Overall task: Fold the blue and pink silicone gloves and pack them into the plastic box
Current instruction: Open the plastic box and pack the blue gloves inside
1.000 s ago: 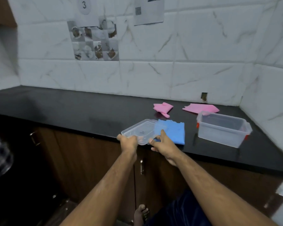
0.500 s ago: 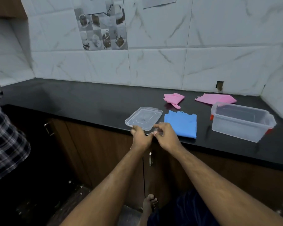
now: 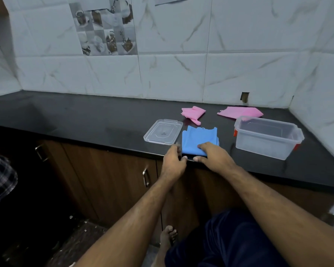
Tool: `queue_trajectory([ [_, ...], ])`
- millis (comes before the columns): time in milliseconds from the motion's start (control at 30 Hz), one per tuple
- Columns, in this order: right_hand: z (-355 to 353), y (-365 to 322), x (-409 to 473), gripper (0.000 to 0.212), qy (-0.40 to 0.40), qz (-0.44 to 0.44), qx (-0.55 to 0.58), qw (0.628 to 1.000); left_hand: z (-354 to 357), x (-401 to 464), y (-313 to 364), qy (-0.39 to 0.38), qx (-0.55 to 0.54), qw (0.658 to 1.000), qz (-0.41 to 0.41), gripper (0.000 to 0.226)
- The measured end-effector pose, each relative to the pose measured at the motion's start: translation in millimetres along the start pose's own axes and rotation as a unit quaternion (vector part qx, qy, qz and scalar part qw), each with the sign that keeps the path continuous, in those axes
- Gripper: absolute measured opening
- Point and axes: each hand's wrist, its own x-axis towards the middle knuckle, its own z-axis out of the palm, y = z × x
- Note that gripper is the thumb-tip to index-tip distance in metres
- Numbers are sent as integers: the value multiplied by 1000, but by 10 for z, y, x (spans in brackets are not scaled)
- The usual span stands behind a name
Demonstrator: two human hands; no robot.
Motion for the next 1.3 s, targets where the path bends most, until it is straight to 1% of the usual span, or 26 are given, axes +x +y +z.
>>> queue_trajectory([
  [67,-24,72,21,62,-42,-36,-66,996,42,-12,-10,-14,0,1000,17,46],
  [133,-53,95,49,56,-54,-66,-120,989,78,-17,-21,-5,-5,1000,14,45],
  [267,-47,57,46,46,-46,-120,-234,964,106,-28,-41,39,-80,996,-25,39],
  [333,0,47,29,53,-31,-138,-276,951,103,-27,-37,55,-100,992,-43,33],
  [400,24,30,35,53,-26,-156,-301,940,105,-23,-46,60,-109,991,-52,28],
  [533,-76,-1,46,34,-30,-171,-308,936,124,-51,-61,73,-148,984,-63,20],
  [600,-167,21,24,28,-20,-177,-293,939,164,-84,-34,87,-204,970,-96,18],
  [633,-219,33,10,26,-14,-181,-287,941,179,-100,-2,90,-251,955,-133,23],
  [667,-274,44,-4,24,-12,-184,-282,942,188,-113,35,87,-311,929,-182,32],
  [700,-334,51,-19,25,-14,-189,-274,943,192,-126,78,72,-381,892,-234,43],
  [733,-396,55,-39,28,-18,-194,-263,945,184,-143,124,47,-455,843,-282,56],
  [767,-464,63,-63,31,-22,-198,-250,948,180,-163,167,18,-518,793,-321,68],
  [800,-535,74,-92,37,-28,-201,-235,951,182,-181,199,-11,-558,756,-342,79],
  [833,-611,92,-123,43,-35,-204,-218,954,195,-200,228,-36,-579,739,-343,87],
  [867,-687,117,-157,49,-46,-210,-204,955,220,-215,256,-55,-592,733,-331,90],
  [933,-821,182,-245,55,-64,-226,-189,954,252,-220,306,-84,-627,717,-295,89],
  [1033,-976,333,-401,61,-72,-232,-170,955,254,-172,416,-144,-690,656,-270,84],
  [1067,-1014,381,-452,63,-64,-233,-163,956,249,-155,463,-158,-690,653,-268,81],
  [1100,-1047,432,-503,64,-55,-239,-159,956,269,-146,522,-158,-676,667,-270,73],
  [1133,-1069,476,-548,64,-46,-252,-157,954,305,-142,580,-144,-655,688,-278,63],
  [1200,-1107,555,-618,59,-14,-281,-158,947,403,-131,694,-97,-617,722,-297,44],
  [1233,-1118,596,-648,57,13,-286,-162,944,448,-128,750,-80,-612,729,-296,42],
  [1300,-1099,705,-752,54,83,-263,-159,948,515,-108,853,-61,-625,725,-285,40],
])
